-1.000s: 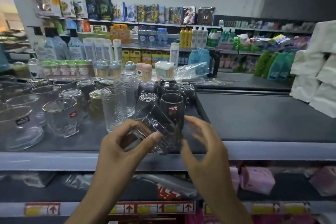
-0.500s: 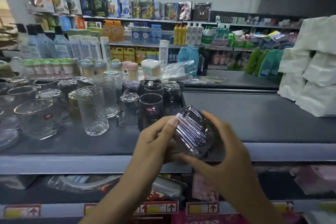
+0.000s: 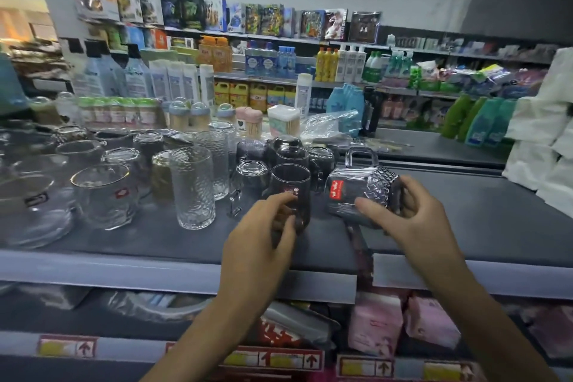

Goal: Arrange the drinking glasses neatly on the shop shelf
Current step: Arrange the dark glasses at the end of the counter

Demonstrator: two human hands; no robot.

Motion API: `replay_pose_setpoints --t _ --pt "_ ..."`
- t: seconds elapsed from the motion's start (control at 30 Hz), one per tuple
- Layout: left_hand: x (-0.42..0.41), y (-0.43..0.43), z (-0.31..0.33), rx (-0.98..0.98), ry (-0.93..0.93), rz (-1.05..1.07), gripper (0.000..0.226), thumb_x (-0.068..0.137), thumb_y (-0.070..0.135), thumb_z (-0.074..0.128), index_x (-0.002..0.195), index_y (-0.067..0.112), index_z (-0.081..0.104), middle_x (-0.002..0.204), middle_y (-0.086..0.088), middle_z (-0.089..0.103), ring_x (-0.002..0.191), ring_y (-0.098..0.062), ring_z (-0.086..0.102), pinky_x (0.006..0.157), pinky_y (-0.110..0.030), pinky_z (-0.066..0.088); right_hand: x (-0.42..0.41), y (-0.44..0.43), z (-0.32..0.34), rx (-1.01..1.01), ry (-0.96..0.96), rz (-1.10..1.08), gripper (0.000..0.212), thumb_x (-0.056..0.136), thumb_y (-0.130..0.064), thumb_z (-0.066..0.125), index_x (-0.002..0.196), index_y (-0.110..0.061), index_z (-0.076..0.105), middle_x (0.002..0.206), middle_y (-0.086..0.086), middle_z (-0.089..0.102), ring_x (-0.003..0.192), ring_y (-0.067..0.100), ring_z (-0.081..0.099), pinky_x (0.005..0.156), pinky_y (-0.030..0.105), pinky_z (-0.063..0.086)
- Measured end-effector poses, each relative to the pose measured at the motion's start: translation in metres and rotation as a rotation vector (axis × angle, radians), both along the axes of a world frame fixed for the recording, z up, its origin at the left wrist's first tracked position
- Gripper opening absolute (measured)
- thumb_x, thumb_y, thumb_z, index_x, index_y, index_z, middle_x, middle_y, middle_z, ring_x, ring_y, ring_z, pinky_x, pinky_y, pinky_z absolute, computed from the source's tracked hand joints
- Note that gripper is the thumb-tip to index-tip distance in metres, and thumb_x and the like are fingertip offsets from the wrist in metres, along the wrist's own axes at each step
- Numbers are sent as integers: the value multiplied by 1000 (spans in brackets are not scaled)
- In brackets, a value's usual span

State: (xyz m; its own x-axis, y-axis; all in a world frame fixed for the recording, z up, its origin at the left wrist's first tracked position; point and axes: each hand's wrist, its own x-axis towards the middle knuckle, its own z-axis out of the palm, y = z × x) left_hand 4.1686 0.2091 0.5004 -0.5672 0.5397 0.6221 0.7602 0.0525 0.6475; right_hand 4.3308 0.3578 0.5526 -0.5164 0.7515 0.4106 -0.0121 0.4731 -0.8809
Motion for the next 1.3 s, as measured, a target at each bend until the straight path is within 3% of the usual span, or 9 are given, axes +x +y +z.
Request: replay_pose_setpoints --t 0.17,0.3,0.43,0.57,0.7,0.9,1.0,1.2,1.3 --pt "-26 -1 -7 -159 93 236 41 96 28 65 135 24 53 126 3 61 107 -22 63 77 -37 53 -23 11 1 3 -35 -57 24 80 -34 85 97 -24 70 84 -11 76 72 6 67 68 29 46" --pt "-49 11 -1 -442 28 425 61 99 28 57 151 9 29 139 -11 47 109 -32 64 71 -39 48 -33 13 -3 -24 -38 -98 21 82 -36 84 91 -24 69 73 -10 72 67 10 64 67 32 46" --pt "-59 20 3 -575 26 461 32 101 21 50 129 11 41 127 -8 54 113 -30 62 74 -41 47 -36 9 -3 -36 -55 -97 23 83 -38 82 91 -21 69 72 -6 72 66 11 64 66 32 47" --pt "-66 15 1 -469 5 440 16 105 24 44 116 13 43 103 -8 68 93 -36 69 63 -37 35 -37 9 1 -75 -61 -87 28 83 -40 81 93 -17 69 74 5 71 66 14 64 59 28 50" --pt "-59 9 6 -448 66 456 66 104 47 48 156 16 21 94 -6 72 89 -33 71 62 -35 37 -38 13 1 -137 -38 -80 38 83 -40 80 98 -7 67 77 16 65 66 21 61 55 26 52" --pt "-57 0 12 -507 30 463 94 94 71 49 162 21 8 95 -3 73 88 -27 71 61 -33 43 -38 18 2 -204 33 -98 38 86 -33 79 104 -1 67 78 11 64 70 24 57 61 38 48" --pt "-57 -11 12 -490 0 422 95 87 72 61 157 26 18 93 -1 73 90 -29 71 62 -34 46 -37 19 8 -183 52 -120 47 81 -43 81 104 -5 68 80 9 65 69 27 58 62 40 47" --pt "-57 -33 5 -288 -69 289 89 77 62 76 151 30 38 67 11 63 70 -20 67 59 -36 53 -45 -3 42 -72 55 -79 49 74 -59 72 102 -19 70 78 1 68 66 20 61 60 36 46" --pt "-60 -46 2 -196 -80 253 93 75 56 80 155 30 41 55 11 54 56 -14 58 52 -32 44 -56 -25 65 56 -17 -31 51 72 -66 72 101 -24 68 86 6 70 70 15 63 63 36 49"
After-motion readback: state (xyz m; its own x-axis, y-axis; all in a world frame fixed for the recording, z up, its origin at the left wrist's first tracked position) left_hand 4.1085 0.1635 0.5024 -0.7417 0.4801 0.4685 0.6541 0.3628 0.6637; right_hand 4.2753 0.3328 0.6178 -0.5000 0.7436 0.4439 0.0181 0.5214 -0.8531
